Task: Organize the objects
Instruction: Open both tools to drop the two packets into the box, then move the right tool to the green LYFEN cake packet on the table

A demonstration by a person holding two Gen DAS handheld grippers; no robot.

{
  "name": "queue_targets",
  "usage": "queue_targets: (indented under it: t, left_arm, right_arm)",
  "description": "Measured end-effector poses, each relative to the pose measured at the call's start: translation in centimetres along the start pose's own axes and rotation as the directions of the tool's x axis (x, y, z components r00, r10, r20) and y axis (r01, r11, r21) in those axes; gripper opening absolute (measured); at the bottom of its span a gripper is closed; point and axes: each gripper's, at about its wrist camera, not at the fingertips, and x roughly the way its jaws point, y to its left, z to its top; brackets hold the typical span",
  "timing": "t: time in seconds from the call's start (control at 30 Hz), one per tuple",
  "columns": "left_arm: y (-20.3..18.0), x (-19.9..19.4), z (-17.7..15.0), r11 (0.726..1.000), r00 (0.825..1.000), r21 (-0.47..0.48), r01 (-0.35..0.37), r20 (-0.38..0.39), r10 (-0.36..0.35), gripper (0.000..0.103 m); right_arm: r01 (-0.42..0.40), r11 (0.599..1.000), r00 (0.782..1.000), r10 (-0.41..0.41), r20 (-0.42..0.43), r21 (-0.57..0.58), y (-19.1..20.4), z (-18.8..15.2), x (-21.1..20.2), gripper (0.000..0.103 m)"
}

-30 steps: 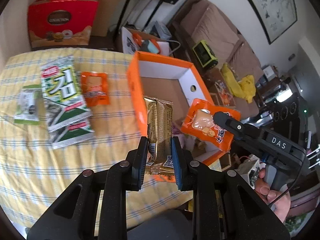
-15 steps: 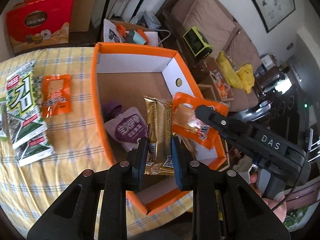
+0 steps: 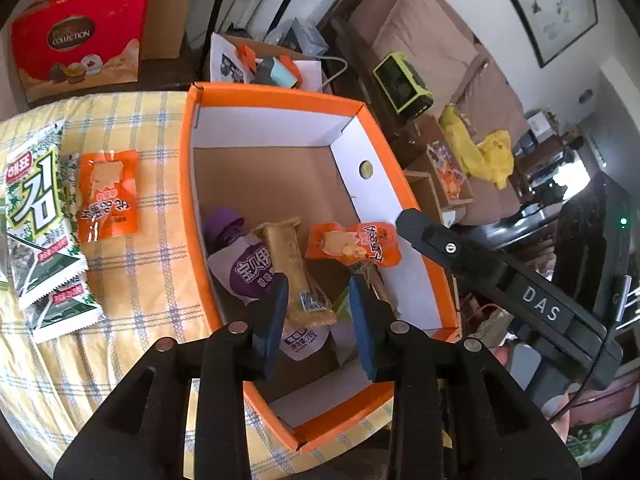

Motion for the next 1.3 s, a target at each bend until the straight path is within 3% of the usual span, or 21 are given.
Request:
queue_targets:
  t: [0.1,0.27,0.43,0.47,0.57,0.7,0.83,1.3]
  left_arm:
    - [-0.1,-1.1,0.0,1.000,1.000,0.007,-0.001,0.015,0.001,0.035]
    - [0.6,-3.5,-0.2,0.999,0.998,0.011,-0.030,0.064,0.029,0.059]
    - [2.4,-5.1,-0.6,0.999,0.996,-0.020,-0.047,0.078,0.048,0.064]
    - [2.9,-5.4,-0.7,0.998,0.995,-0.025,-0.055,0.078,0.057,0.073]
    - [4.3,-6.3,-1.2,0.997,0.994,-0.056,-0.054,0.089,0.059,0.086]
    - [6.4,-7.7,-1.6,0.994,0.993,-0.091,-0.063,0.096,0.072,0.090]
    - [8.4,-9.5,-1.7,0.991,0.988,-0.106,-0.083,0.120,0.096,0.100]
    - [15.6,-15.6,-2.6,0.965,0.961,-0.189,-0.181,0.175,0.215,0.101]
  right_arm:
    - [0.000,1.000,1.000,0.000,0.009,-0.014,0.4,0.0,-0.7,0.051]
    - [-0.015,1.000,1.000,0.015,0.013,-0.022,1.2,-0.3,-1.6,0.063]
    - [-0.023,0.998,1.000,0.023,0.002,-0.059,2.8,-0.9,-1.9,0.075]
    - [-0.021,0.997,1.000,0.021,0.002,-0.068,3.1,-1.0,-1.9,0.077]
    - [-0.026,0.995,1.000,0.026,-0.002,-0.095,4.3,-1.3,-1.9,0.086]
    - [-0.018,0.990,1.000,0.016,-0.019,-0.139,5.9,-1.7,-1.4,0.091]
    - [-0.030,0.985,0.999,0.025,-0.030,-0.173,7.3,-2.1,-1.1,0.103]
    - [-0.073,0.951,0.996,0.052,-0.079,-0.301,13.7,-3.2,0.4,0.103]
